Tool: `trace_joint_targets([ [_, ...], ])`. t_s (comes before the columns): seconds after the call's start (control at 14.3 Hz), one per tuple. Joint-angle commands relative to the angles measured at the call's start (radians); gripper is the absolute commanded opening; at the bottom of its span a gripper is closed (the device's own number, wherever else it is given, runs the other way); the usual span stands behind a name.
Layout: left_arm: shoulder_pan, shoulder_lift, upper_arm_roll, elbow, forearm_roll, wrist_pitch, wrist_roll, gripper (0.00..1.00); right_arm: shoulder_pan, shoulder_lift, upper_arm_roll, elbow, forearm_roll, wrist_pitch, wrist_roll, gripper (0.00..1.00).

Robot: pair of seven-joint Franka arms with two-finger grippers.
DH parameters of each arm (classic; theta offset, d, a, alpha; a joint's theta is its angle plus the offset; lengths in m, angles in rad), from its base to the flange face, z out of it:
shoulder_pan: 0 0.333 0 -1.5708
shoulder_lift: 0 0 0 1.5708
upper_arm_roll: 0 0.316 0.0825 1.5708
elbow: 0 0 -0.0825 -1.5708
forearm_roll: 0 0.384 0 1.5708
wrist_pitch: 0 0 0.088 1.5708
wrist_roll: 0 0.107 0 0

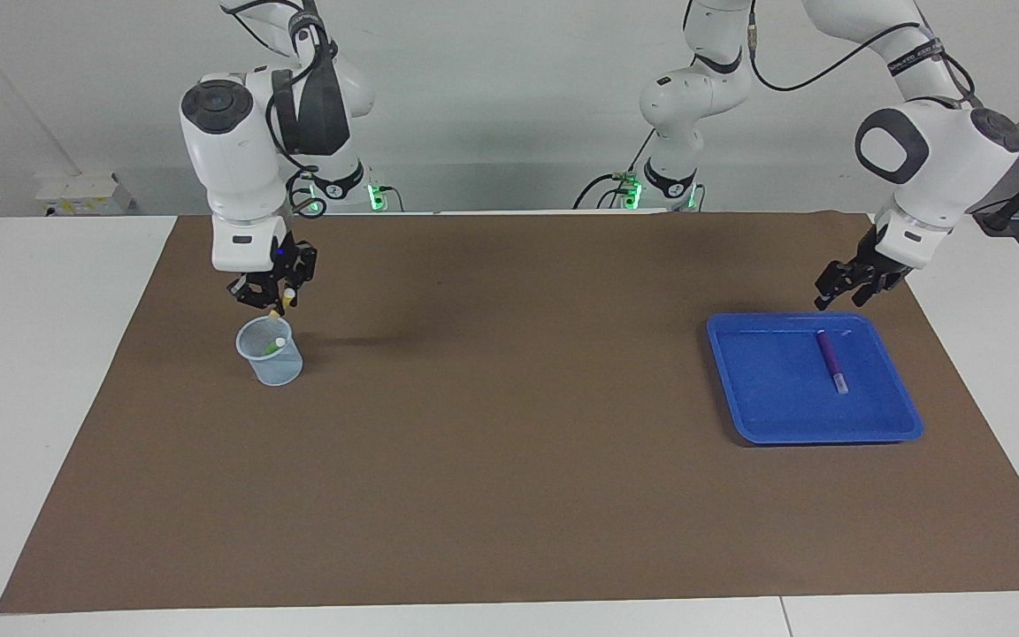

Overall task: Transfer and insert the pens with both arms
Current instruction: 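Carry the yellow pen to the cup while the left gripper reaches the purple pen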

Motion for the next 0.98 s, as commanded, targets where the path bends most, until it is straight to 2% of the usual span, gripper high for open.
trace_joint_targets([
  [0.0,0.012,0.056,-0.01,-0.002,0.03,0.085,0.035,0.79,-0.025,0.005,0.014,-0.026,-0.022,0.064,-0.037,0.0],
  [0.21,0.015,0.117,-0.008,-0.001,0.036,0.159,0.093,0.78,-0.05,0.008,0.015,-0.072,-0.017,0.144,-0.051,0.0],
  [0.56,0.037,0.222,-0.005,0.007,0.036,0.27,0.165,0.77,-0.091,0.017,0.015,-0.118,-0.005,0.185,-0.066,0.0],
  [0.91,0.04,0.262,-0.005,0.007,0.036,0.316,0.175,0.76,-0.105,0.011,0.017,-0.144,0.043,0.189,-0.05,0.0],
])
